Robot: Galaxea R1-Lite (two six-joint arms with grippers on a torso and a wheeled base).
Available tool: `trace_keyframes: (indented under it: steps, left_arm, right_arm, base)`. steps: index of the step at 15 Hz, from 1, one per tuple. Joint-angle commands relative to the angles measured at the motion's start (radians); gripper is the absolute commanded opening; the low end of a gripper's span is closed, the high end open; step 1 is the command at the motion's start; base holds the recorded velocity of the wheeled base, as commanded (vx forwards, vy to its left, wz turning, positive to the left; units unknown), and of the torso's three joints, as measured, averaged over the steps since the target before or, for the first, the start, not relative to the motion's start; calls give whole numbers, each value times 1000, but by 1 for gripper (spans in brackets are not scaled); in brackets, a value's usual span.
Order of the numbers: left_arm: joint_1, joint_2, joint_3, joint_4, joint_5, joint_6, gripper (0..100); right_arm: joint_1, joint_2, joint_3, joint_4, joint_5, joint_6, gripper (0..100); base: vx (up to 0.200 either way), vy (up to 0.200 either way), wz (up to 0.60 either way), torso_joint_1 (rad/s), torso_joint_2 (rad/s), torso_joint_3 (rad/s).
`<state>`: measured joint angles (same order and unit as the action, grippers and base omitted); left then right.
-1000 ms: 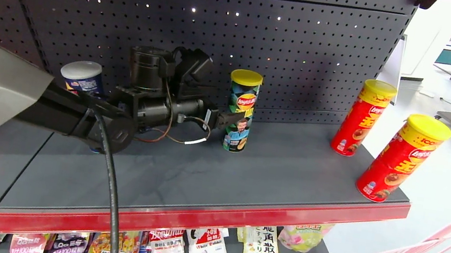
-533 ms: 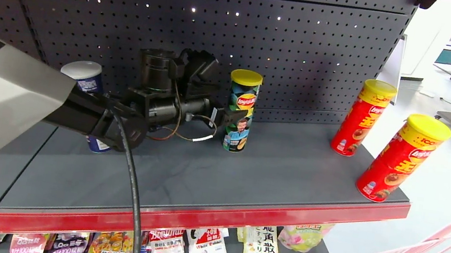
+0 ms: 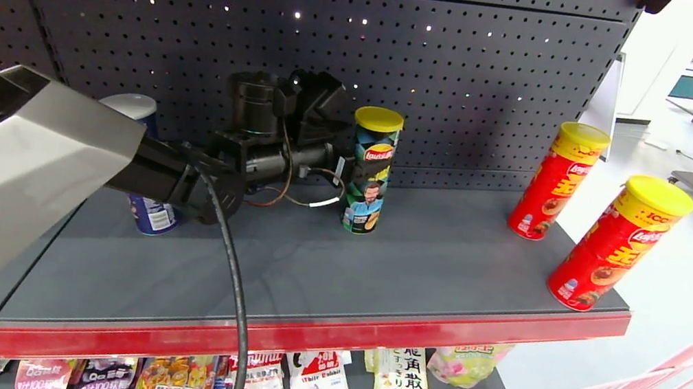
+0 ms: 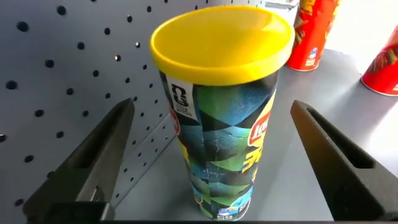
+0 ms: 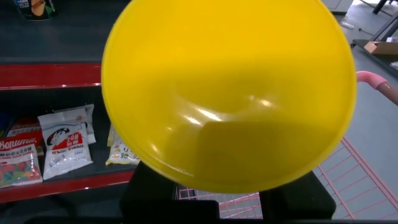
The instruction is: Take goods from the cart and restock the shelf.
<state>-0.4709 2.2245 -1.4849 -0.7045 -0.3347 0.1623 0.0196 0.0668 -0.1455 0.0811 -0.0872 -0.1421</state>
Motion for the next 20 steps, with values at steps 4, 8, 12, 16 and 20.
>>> trace_keyframes:
  steps: [4,8,12,16,20]
  left_arm:
    - [1,30,-35,5,-6,0,100]
    - [1,60,-100,23,0,0,100]
    - [1,70,-123,31,0,0,100]
    - [0,83,-130,33,0,0,0]
    - [0,90,-129,33,0,0,0]
  right_arm:
    - [-1,1,0,-1,0,-1,0]
    - [0,1,-2,-1,-5,-1,0]
    - [-1,-1,-2,0,-6,-1,0]
    - [-1,2,-8,0,-6,-1,0]
    - [-1,1,-9,0,-14,-1,0]
  base:
    - [0,0,0,0,0,0]
    - [0,0,0,0,0,0]
    - [0,0,0,0,0,0]
    - [0,0,0,0,0,0]
    - [0,0,0,0,0,0]
